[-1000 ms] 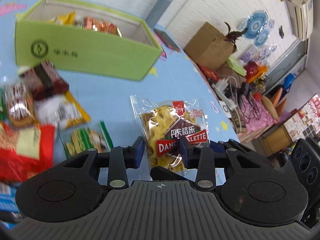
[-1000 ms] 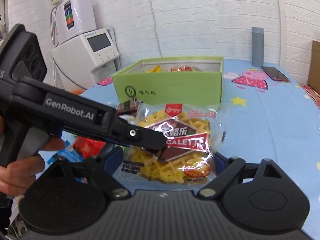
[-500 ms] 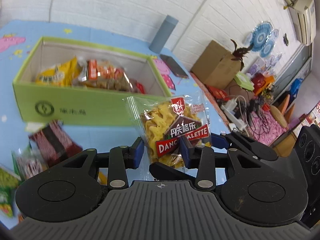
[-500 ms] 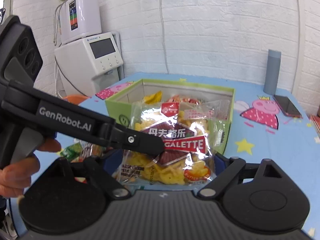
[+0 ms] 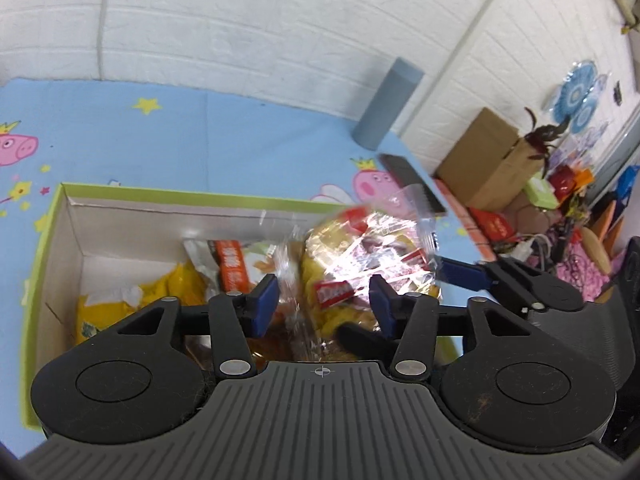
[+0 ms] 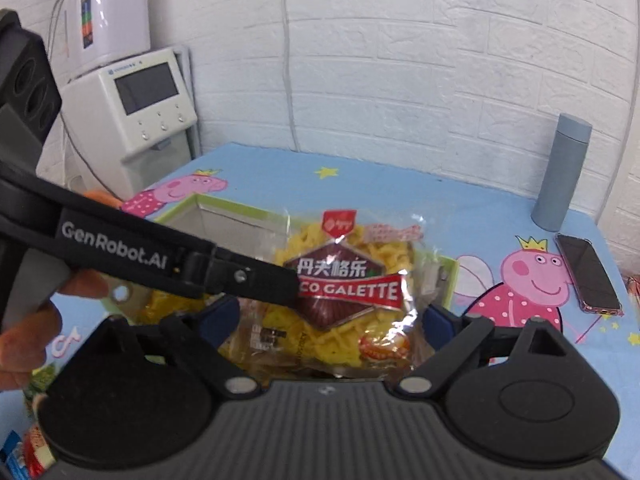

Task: Organize snacks
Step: 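Carry the Danco Galette bag into the green box and open the left gripper, then move the left gripper to the blue wafer pack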

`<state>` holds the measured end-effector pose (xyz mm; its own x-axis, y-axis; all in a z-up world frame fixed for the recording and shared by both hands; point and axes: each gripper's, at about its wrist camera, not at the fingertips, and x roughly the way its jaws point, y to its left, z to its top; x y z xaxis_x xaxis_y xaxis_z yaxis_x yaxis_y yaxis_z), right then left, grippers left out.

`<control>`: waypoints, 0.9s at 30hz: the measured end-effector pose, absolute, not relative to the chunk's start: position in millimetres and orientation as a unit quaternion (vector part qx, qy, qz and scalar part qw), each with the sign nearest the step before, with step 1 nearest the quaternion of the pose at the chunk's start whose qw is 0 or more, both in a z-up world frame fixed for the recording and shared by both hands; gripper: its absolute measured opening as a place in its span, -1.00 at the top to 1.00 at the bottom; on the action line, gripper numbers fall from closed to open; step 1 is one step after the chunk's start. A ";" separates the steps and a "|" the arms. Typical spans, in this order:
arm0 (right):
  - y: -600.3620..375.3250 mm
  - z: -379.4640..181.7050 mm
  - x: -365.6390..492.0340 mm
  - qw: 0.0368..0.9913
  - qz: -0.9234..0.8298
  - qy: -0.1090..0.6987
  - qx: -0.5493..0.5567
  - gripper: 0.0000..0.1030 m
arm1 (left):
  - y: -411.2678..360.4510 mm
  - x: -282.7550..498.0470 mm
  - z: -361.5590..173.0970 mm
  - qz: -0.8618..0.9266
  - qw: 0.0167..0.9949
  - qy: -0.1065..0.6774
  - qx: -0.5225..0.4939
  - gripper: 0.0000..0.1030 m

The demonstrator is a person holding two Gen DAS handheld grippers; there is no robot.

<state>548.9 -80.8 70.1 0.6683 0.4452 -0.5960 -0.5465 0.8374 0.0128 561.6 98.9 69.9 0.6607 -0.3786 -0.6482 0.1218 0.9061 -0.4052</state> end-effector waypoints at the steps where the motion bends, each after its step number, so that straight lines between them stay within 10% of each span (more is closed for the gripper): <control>1: -86.9 69.2 549.5 0.913 0.263 0.303 -0.076 -0.81 | 103.0 560.1 70.4 -0.139 0.898 0.382 -0.168 0.14; 27: -37.9 -8.3 264.7 0.824 0.437 0.358 0.040 -0.81 | 206.1 245.6 -7.4 -0.054 0.889 0.389 -0.233 -0.19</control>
